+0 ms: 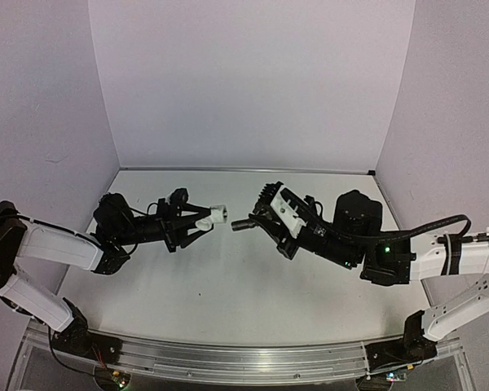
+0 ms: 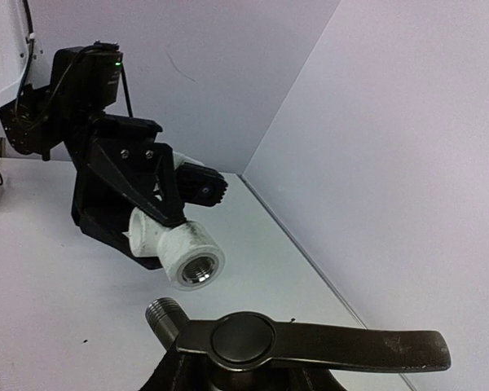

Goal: Install the water faucets

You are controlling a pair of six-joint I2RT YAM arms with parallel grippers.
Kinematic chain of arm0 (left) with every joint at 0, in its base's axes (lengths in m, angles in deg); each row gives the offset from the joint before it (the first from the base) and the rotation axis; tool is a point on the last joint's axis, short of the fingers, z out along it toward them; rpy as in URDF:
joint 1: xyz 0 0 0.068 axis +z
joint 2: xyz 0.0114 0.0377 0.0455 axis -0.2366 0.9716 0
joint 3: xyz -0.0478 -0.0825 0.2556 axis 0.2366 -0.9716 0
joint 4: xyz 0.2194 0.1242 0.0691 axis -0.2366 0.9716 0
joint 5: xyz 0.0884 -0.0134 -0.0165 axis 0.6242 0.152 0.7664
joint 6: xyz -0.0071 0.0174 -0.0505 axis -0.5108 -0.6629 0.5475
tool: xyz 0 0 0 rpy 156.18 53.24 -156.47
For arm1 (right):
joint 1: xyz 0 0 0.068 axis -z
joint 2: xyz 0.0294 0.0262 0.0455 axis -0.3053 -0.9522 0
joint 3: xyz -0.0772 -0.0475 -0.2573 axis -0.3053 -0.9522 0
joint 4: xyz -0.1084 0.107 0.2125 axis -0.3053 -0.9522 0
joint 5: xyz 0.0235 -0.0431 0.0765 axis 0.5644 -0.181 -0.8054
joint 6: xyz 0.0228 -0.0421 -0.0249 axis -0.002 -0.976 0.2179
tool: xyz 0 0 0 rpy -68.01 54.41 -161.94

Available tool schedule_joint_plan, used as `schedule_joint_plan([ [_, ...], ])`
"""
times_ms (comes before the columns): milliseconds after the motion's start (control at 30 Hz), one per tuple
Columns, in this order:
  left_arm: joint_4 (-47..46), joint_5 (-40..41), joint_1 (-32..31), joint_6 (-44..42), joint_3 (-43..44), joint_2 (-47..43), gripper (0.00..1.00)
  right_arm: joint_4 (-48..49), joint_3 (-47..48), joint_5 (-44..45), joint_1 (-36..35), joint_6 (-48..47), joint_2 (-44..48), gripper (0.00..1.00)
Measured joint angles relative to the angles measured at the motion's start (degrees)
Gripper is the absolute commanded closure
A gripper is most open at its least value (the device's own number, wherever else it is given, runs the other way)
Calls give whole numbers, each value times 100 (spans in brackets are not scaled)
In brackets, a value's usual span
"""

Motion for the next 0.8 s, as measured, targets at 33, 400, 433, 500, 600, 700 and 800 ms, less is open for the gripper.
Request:
schedule_joint_plan([
  [33, -20, 20, 0, 17, -13, 2, 100, 33, 44, 52, 2, -33, -22, 100],
  [400, -155, 101, 22, 92, -33, 2, 100, 328, 592, 249, 4, -101, -612, 100],
  [433, -157, 107, 33, 92, -37, 0, 100, 341, 605, 267, 9, -101, -643, 100],
  [500, -170, 125, 55, 90, -59, -2, 100, 352, 636, 302, 9, -98, -695, 100],
  [600, -170, 140, 59, 87, -63, -4, 100, 389, 638, 350, 33, -70, -734, 100],
  [700, -188, 122, 52, 66, -63, -20, 100, 415, 638, 350, 74, -2, -743, 100],
  [800, -208, 92, 55, 31, -63, -35, 100, 446, 638, 348, 114, 61, -767, 100],
])
